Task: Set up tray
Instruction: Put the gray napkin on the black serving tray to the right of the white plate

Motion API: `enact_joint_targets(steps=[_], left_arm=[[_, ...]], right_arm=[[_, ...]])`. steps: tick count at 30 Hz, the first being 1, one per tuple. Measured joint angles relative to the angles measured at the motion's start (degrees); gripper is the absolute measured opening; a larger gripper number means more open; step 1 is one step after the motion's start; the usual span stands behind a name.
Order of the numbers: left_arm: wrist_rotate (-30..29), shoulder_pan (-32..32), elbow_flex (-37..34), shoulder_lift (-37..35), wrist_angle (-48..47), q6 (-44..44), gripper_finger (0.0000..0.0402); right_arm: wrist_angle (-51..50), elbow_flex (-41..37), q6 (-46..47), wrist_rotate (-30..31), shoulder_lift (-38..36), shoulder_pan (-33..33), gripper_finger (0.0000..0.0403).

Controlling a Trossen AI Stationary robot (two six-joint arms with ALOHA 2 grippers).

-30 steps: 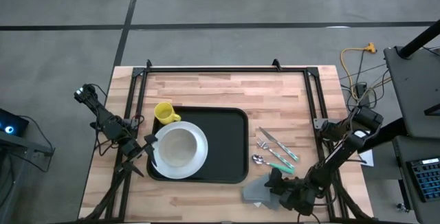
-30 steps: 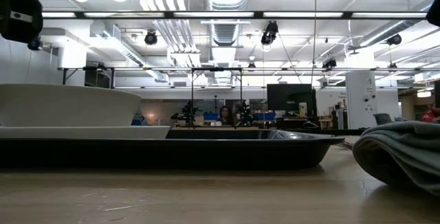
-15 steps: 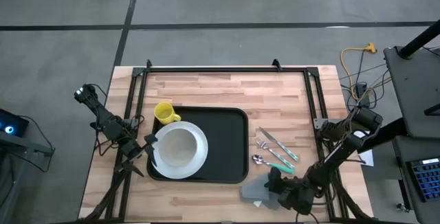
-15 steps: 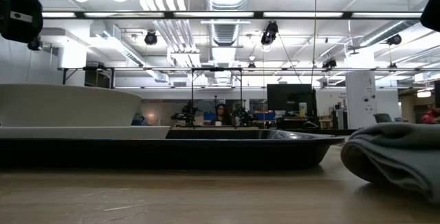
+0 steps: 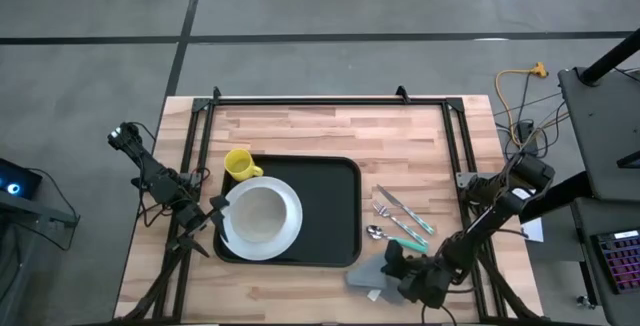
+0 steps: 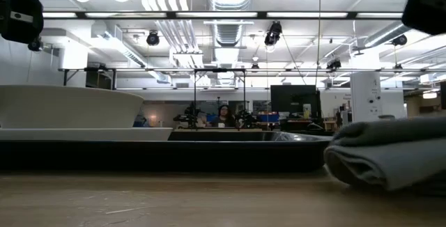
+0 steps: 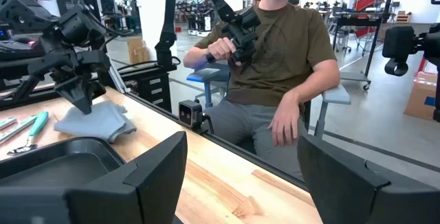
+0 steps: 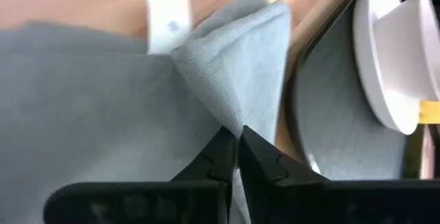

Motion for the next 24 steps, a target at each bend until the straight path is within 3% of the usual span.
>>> enact_joint_targets(steps=[7,14,19,24], left_arm=[[0.0,0.0,0.0,0.0,0.0,0.0,0.0255],[0.0,0.0,0.0,0.0,0.0,0.0,0.0255],[0.0,0.0,0.0,0.0,0.0,0.0,0.0255],[0.0,0.0,0.0,0.0,0.0,0.0,0.0255]], right_arm=[[-0.6,3.1,-4.2,0.2,-3.1,-2.9,0.0008],[-1.0,4.6,-10.9,1.6,-11.4,-7.9,0.0008],[-1.0,4.6,-13.8,0.9,-18.0,-15.5,0.0008],[0.4,4.5,-17.7,-4.9,-23.0,-25.9,0.0008]])
